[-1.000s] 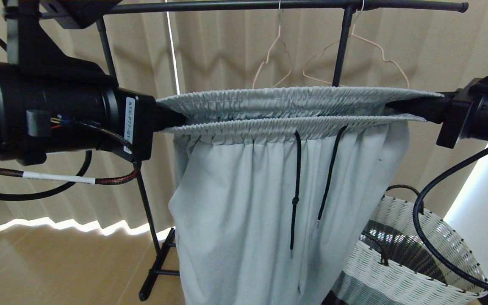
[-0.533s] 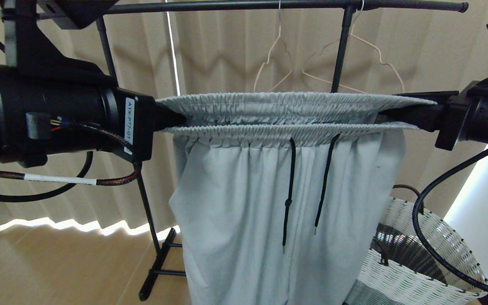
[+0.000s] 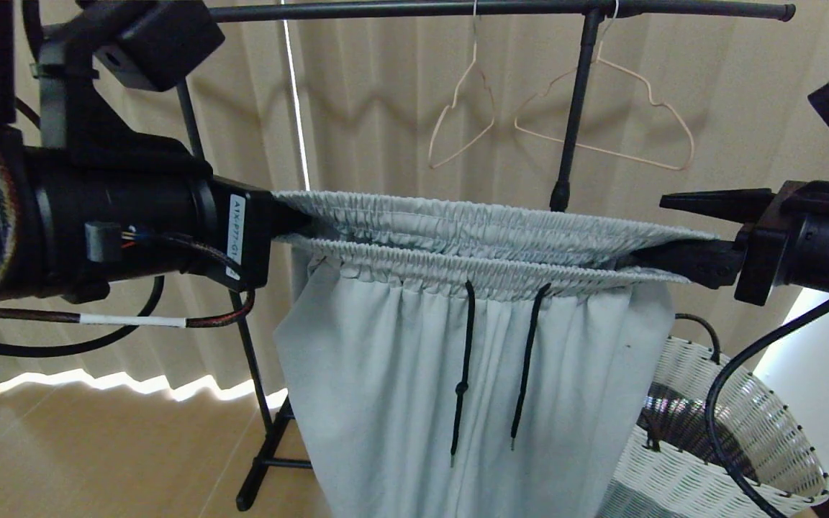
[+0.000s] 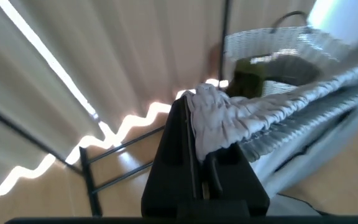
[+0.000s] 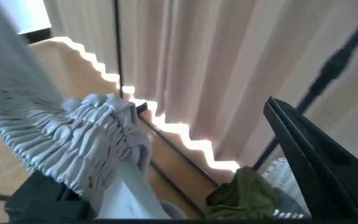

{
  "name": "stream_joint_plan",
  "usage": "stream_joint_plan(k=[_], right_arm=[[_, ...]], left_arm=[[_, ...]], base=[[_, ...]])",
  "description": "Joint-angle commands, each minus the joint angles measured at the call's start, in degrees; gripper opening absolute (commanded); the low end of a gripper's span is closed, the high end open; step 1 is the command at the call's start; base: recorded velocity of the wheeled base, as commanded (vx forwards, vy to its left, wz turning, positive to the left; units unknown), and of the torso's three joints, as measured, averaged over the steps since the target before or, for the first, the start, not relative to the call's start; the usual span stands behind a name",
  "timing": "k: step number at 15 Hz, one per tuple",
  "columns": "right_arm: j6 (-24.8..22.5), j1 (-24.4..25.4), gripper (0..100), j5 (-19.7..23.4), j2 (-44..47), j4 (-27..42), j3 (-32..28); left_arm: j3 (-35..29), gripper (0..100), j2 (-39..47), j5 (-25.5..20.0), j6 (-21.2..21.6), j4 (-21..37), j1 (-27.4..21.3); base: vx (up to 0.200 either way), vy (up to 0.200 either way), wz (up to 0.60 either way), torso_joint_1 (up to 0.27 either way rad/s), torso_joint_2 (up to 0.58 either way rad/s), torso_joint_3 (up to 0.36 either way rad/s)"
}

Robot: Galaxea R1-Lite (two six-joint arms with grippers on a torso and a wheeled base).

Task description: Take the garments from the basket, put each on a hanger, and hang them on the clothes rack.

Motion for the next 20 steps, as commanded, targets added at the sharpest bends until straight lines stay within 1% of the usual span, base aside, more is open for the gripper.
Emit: stream_joint_plan(k=[1, 3, 5, 7, 8, 10, 11, 12, 13, 14, 15, 17, 20], right_arm=[[0.0, 0.9, 100, 0.1, -1.0, -0.1, 0.5], [-0.1, 1.2, 100, 0.1, -1.1, -0.1, 0.5], [-0.1, 1.2, 100, 0.1, -2.2, -0.1, 1.5], [-0.1, 1.5, 100, 0.1, -2.5, -0.1, 4.1], [0.0, 2.6, 100, 0.1, -2.5, -1.7, 5.8], [-0.1, 4.8, 100, 0.8, -2.3, -7.1, 8.6], [-0.4, 5.1, 100, 2.2, -1.7, -8.1, 8.8], [-0.5, 5.1, 100, 2.6, -0.8, -8.0, 8.5], [-0.6, 5.1, 100, 2.4, 0.6, -7.9, 8.1], [-0.8, 5.1, 100, 1.9, 2.0, -7.5, 8.0], [-1.6, 5.0, 100, -0.5, 3.8, -7.4, 8.0], [-1.7, 5.0, 100, -4.1, 3.3, -7.3, 8.7], [-1.4, 4.9, 100, -4.1, -1.2, -6.6, 10.8]], left_arm=[[3.0, 0, 0.6, 1.2, 0.3, -1.0, 0.4], [3.3, 0, 0.8, 1.5, 1.1, -1.0, 0.7], [3.0, 0, 1.6, 1.8, 1.5, -1.6, 3.9], [3.1, 0, 2.3, 1.8, 1.3, -3.3, 5.4], [3.3, 0, 2.4, 1.8, 1.1, -4.2, 5.4], [3.6, 0, 2.3, 1.4, 0.8, -4.3, 4.0], [3.6, 0, 2.3, 1.3, -0.6, -4.9, 1.4], [3.4, 0, 2.3, 1.3, -3.3, -7.0, -1.4], [3.2, 0, 2.3, 1.6, -4.3, -8.3, -3.1], [3.0, 0, 2.2, 1.6, -4.2, -8.6, -3.8], [3.0, 0, 2.0, 1.7, -4.2, -8.7, -4.1], [3.2, 0, 1.7, 1.7, -4.2, -8.6, -3.8], [4.0, 0, 1.9, 1.7, -4.5, -8.7, -4.3]], base=[[0.0, 0.0, 0.0, 0.0, 0.0, 0.0], [0.0, 0.0, 0.0, 0.0, 0.0, 0.0], [0.0, 0.0, 0.0, 0.0, 0.0, 0.0], [0.0, 0.0, 0.0, 0.0, 0.0, 0.0], [0.0, 0.0, 0.0, 0.0, 0.0, 0.0], [0.0, 0.0, 0.0, 0.0, 0.0, 0.0], [0.0, 0.0, 0.0, 0.0, 0.0, 0.0], [0.0, 0.0, 0.0, 0.0, 0.0, 0.0], [0.0, 0.0, 0.0, 0.0, 0.0, 0.0], [0.0, 0.0, 0.0, 0.0, 0.0, 0.0], [0.0, 0.0, 0.0, 0.0, 0.0, 0.0], [0.0, 0.0, 0.0, 0.0, 0.0, 0.0], [0.0, 0.0, 0.0, 0.0, 0.0, 0.0]])
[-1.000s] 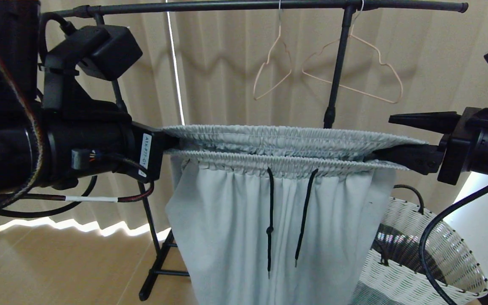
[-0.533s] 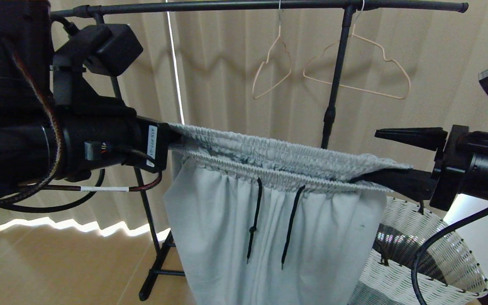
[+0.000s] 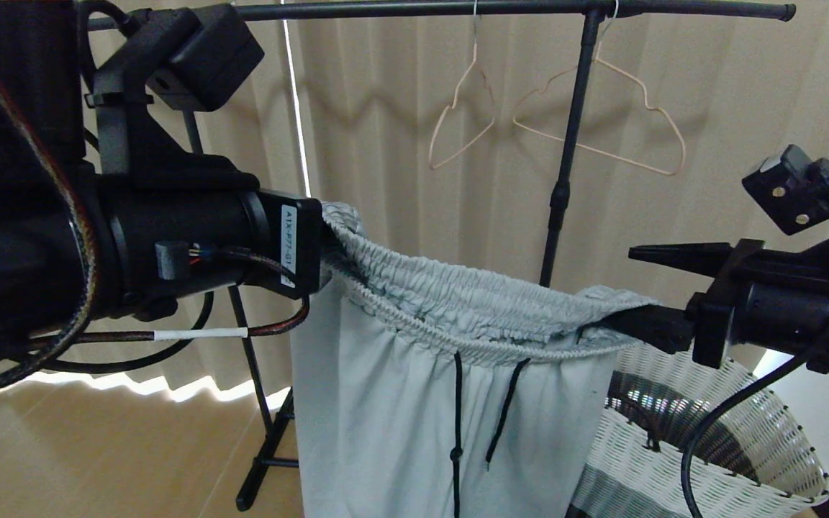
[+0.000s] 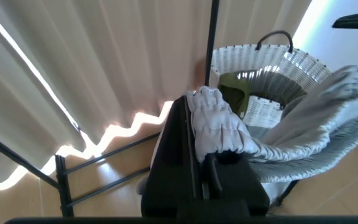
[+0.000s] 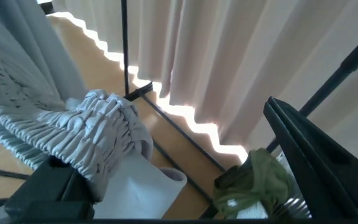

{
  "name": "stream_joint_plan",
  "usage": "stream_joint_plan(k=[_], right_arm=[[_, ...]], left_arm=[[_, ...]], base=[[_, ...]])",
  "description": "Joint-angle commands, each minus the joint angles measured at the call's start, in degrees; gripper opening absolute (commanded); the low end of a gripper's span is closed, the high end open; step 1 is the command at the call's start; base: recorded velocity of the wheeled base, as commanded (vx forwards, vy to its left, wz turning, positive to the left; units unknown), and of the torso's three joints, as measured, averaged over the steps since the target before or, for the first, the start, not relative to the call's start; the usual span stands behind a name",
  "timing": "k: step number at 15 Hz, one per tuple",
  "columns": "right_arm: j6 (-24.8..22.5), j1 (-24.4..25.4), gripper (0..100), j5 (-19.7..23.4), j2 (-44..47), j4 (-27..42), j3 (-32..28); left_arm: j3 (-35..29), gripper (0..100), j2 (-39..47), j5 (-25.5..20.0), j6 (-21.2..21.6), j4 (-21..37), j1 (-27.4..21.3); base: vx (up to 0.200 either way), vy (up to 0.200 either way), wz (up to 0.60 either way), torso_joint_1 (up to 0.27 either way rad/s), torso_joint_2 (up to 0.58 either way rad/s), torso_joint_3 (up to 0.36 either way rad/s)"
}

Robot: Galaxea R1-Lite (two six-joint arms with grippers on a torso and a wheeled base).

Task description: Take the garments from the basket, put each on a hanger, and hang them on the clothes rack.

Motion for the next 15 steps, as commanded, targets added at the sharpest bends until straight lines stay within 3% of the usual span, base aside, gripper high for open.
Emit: stream_joint_plan(k=[1, 3, 4, 7, 13, 15], right_arm=[[0.1, 0.0, 100, 0.3, -4.3, -0.6, 3.7], [0.3, 0.0, 100, 2.6, -8.9, -0.9, 8.0], [0.3, 0.0, 100, 5.8, -11.0, -0.8, 9.2], [0.3, 0.0, 100, 12.2, -12.8, -0.9, 9.5], [0.3, 0.0, 100, 15.0, -12.5, -1.0, 9.4], [-0.3, -1.5, 100, 13.6, -11.3, -0.7, 8.7]], left_arm=[[1.0, 0, 0.4, 0.0, 0.0, -0.4, -0.2], [1.4, 0, 1.6, 0.1, 0.0, -1.0, 0.1], [0.9, 0, 2.4, 0.3, -0.1, -1.4, 0.5], [1.5, 0, 3.3, 0.4, -0.4, -3.5, 1.6], [1.6, 0, 4.2, 3.7, -0.5, -3.5, 7.0], [1.7, 0, 3.8, 3.8, -0.5, -3.3, 7.4]], base=[[0.0, 0.0, 0.0, 0.0, 0.0, 0.0], [0.0, 0.0, 0.0, 0.0, 0.0, 0.0], [0.0, 0.0, 0.0, 0.0, 0.0, 0.0], [0.0, 0.0, 0.0, 0.0, 0.0, 0.0], [0.0, 0.0, 0.0, 0.0, 0.0, 0.0], [0.0, 0.0, 0.0, 0.0, 0.0, 0.0]])
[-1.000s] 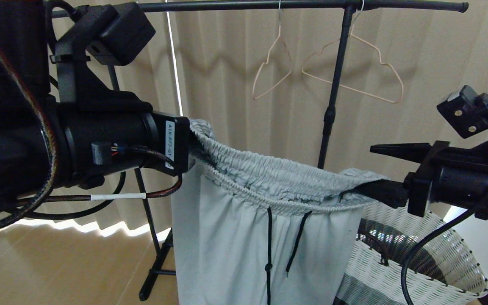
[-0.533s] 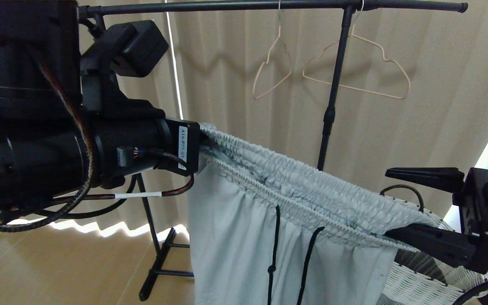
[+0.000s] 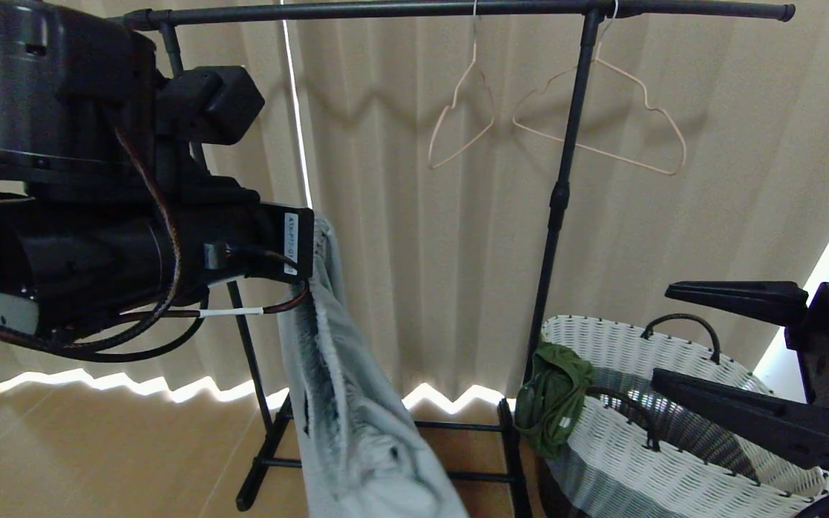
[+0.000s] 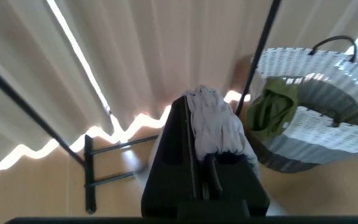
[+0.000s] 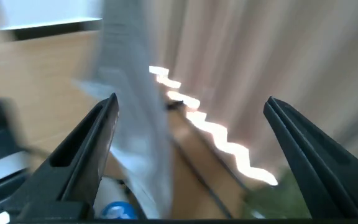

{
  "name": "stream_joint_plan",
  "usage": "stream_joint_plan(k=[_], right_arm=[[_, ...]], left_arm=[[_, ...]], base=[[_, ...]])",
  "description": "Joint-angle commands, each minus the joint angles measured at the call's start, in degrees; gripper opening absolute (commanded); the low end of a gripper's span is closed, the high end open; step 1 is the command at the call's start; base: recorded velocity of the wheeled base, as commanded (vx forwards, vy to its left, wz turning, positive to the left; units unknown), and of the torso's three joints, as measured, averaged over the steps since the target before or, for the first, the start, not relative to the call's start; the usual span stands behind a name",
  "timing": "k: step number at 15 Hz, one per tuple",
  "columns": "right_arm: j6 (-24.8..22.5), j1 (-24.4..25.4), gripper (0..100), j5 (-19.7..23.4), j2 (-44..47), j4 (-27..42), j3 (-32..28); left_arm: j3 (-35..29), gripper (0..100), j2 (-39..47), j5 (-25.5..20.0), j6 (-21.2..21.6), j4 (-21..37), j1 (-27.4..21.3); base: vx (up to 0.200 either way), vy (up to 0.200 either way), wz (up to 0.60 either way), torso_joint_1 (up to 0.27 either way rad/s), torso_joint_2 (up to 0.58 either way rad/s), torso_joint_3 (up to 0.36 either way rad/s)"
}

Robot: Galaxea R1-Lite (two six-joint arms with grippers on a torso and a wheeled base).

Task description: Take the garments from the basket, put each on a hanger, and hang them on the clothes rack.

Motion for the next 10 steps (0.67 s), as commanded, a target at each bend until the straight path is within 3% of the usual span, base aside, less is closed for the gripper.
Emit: stream_joint_plan(k=[1, 6, 10], right_arm=[[-0.7, -4.9, 100, -2.5, 2.0, 0.1, -0.8], [-8.9, -22.0, 100, -12.1, 2.7, 0.5, -0.6], [-13.0, -31.9, 100, -12.4, 2.8, 0.0, -0.6]], left_arm=[[0.0, 0, -1.2, 0.0, 0.5, 0.4, 1.1], [5.1, 0, -9.7, -0.5, 7.0, 1.8, 8.1], [9.7, 0, -15.3, -0.7, 7.4, 2.0, 12.6]], base=[[0.0, 0.0, 0.0, 0.0, 0.0, 0.0], [0.0, 0.0, 0.0, 0.0, 0.0, 0.0], [0.0, 0.0, 0.0, 0.0, 0.0, 0.0]])
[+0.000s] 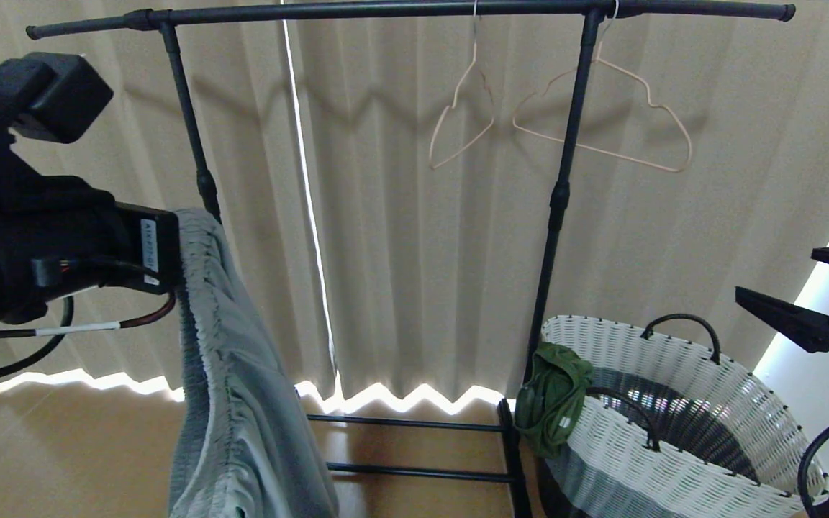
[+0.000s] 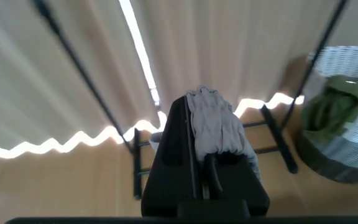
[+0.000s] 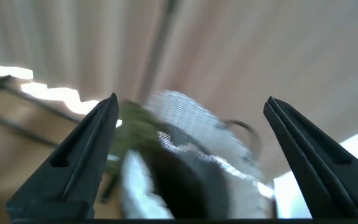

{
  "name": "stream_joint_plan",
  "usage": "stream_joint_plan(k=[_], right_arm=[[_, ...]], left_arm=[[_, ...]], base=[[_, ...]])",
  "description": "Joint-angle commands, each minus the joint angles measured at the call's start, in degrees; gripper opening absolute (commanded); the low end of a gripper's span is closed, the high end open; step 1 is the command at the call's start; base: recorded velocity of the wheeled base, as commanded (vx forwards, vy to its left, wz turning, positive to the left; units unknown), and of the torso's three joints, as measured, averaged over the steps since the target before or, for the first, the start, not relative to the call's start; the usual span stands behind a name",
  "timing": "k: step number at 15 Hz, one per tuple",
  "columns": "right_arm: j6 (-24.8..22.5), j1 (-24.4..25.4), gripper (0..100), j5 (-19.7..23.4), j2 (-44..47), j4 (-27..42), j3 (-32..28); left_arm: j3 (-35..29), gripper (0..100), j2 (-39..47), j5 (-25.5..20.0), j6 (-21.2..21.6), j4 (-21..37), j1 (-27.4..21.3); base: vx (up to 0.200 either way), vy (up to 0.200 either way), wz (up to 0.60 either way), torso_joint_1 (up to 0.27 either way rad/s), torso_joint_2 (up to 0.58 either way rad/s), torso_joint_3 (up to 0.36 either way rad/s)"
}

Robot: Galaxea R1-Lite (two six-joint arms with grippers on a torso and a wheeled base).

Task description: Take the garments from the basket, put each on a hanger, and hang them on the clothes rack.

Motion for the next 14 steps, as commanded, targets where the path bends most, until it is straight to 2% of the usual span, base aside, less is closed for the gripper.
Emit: stream_joint_plan(k=[1, 3, 6, 8, 11, 14], right_arm=[[-1.8, -4.4, 100, -0.2, 0.3, 0.0, 0.4], [-2.7, -4.8, 100, -2.0, 1.0, -0.1, 1.2], [-3.6, -4.8, 100, -5.8, 1.1, -0.1, 2.4], [-6.7, -4.8, 100, -5.8, 0.8, -0.2, 3.6], [-6.6, -4.8, 100, -5.8, 0.8, -1.7, 3.1], [-6.6, -4.8, 100, -5.7, 0.8, -3.0, 3.6]], left_arm=[[2.9, 0, -4.6, 0.0, 0.3, 0.1, 2.0], [6.6, 0, -7.0, 0.0, 1.8, -0.1, 3.1], [7.2, 0, -8.3, -0.4, 1.8, -0.1, 5.9], [8.5, 0, -8.7, -1.5, 2.0, -0.5, 6.5], [10.2, 0, -9.4, -1.6, 2.1, -0.9, 6.5], [11.3, 0, -9.1, -1.6, 2.1, -3.9, 6.5]], base=[[0.0, 0.0, 0.0, 0.0, 0.0, 0.0], [0.0, 0.0, 0.0, 0.0, 0.0, 0.0], [0.0, 0.0, 0.0, 0.0, 0.0, 0.0], [0.0, 0.0, 0.0, 0.0, 0.0, 0.0], [0.0, 0.0, 0.0, 0.0, 0.0, 0.0], [0.0, 0.0, 0.0, 0.0, 0.0, 0.0]])
